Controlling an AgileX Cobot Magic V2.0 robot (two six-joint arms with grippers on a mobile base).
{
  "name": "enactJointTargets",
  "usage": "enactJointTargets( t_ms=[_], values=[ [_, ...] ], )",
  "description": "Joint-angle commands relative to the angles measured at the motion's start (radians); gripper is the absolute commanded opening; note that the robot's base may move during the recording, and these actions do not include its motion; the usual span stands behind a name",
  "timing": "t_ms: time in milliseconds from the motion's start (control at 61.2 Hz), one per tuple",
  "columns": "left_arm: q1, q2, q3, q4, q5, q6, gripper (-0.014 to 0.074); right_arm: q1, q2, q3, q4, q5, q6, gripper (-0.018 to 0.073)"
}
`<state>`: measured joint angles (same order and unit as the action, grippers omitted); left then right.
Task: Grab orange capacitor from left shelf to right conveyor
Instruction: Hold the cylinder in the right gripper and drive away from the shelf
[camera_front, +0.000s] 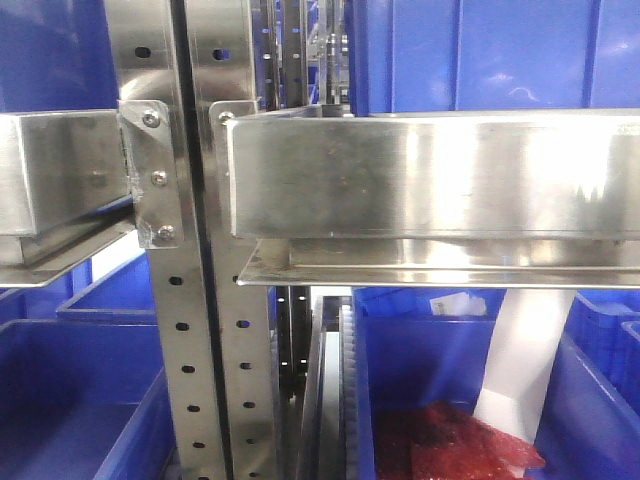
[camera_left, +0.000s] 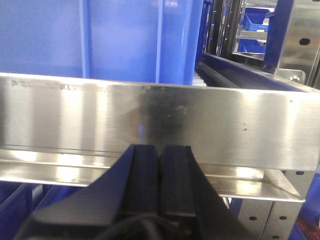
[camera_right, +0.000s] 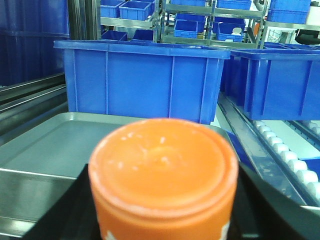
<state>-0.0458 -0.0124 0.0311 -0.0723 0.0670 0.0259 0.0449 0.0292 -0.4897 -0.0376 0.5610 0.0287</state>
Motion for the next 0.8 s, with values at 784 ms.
enactJointTargets(
  t_ms=[784],
  values=[
    [-0.007,-0.011,-0.005,-0.002,-0.086,-0.001,-0.0127,-0.007,0.013,-0.034,-0.001,-0.088,-0.002,0.0050]
  ],
)
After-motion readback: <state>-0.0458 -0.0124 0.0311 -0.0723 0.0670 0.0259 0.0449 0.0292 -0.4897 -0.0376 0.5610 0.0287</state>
